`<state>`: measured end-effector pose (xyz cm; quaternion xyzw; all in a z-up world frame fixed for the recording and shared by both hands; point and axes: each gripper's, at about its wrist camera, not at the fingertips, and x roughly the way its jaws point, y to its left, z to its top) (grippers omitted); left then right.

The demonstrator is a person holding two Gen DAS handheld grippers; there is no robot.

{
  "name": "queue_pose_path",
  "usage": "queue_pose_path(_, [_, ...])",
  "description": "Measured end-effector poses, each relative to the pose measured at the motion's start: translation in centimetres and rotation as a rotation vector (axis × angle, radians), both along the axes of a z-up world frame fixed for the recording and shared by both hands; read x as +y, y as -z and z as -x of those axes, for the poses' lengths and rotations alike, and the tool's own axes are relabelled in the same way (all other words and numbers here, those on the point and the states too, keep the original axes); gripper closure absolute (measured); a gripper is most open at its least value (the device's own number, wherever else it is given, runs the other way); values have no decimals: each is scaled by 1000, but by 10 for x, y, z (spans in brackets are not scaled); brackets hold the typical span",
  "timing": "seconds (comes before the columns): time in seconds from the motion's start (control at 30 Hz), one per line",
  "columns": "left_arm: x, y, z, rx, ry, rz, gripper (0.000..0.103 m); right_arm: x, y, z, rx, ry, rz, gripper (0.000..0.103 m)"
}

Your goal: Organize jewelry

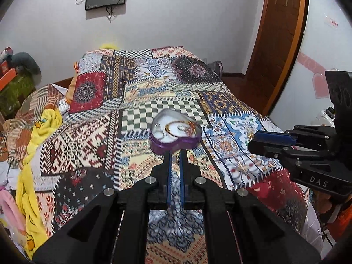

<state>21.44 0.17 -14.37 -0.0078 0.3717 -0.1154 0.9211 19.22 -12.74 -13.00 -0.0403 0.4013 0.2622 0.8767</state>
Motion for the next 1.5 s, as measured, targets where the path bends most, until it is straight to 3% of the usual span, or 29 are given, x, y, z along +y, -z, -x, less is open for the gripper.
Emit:
queue_pose_path(0.6, [7,14,-55,-11,4,-1,98,29,16,-56,9,-46,14,85])
queue_pose_path(0.93, [5,33,-86,38,24,10,98,38,26,-86,21,-69,60,85])
queue_pose_path(1.5, [0,55,-110,103,67,-10,98,52,56,-126,144,-134,72,85])
